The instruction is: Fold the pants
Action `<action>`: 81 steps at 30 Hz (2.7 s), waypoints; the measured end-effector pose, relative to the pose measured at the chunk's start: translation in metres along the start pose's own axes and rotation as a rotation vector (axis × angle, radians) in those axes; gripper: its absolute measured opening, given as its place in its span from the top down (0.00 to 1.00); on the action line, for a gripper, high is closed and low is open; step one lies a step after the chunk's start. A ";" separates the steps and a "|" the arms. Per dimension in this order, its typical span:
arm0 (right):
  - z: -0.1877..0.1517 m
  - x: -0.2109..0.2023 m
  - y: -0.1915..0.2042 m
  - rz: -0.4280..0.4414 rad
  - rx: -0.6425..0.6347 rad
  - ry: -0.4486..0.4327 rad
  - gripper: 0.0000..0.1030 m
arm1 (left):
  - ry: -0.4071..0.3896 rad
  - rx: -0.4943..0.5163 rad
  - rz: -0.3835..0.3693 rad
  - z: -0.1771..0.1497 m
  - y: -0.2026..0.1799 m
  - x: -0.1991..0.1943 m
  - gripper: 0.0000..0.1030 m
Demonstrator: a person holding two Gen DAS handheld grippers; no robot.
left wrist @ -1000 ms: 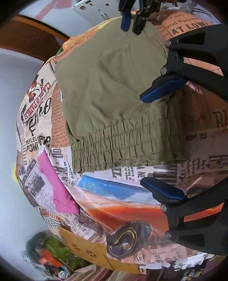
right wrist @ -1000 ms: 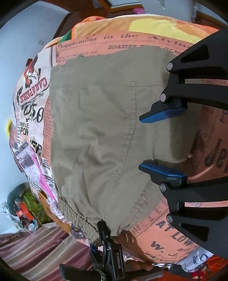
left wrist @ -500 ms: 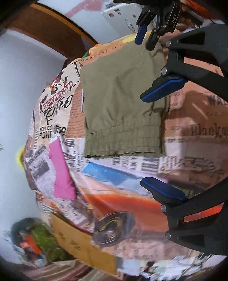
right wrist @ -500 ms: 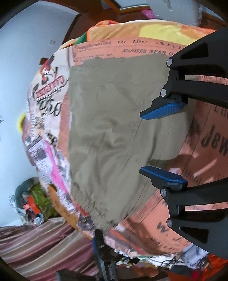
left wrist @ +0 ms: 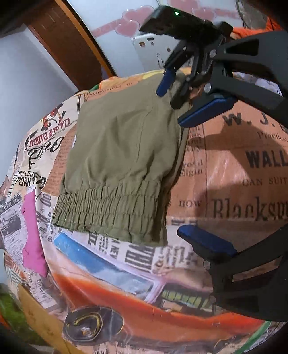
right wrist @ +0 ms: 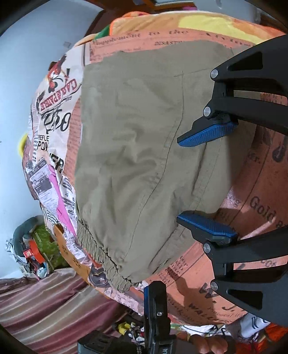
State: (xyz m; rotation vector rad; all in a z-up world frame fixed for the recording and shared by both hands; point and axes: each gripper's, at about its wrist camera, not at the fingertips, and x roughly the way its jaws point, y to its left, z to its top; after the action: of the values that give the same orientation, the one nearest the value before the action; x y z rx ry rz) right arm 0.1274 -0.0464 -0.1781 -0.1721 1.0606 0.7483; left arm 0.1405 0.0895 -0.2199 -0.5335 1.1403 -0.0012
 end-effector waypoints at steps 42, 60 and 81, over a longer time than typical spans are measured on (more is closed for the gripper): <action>-0.017 -0.071 -0.077 -0.088 0.271 -0.125 0.42 | -0.334 0.051 0.317 0.038 -0.006 -0.033 0.62; -0.057 -0.034 -0.098 -0.069 0.365 0.002 0.42 | -0.525 0.370 0.415 0.039 -0.084 -0.067 0.66; -0.059 -0.034 -0.096 -0.070 0.351 -0.016 0.40 | -0.448 0.573 0.145 0.051 -0.197 -0.036 0.78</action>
State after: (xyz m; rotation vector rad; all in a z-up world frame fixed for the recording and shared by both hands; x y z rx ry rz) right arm 0.1359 -0.1619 -0.2005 0.0963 1.1474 0.4901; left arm 0.2209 -0.0532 -0.0939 0.0641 0.6889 -0.0775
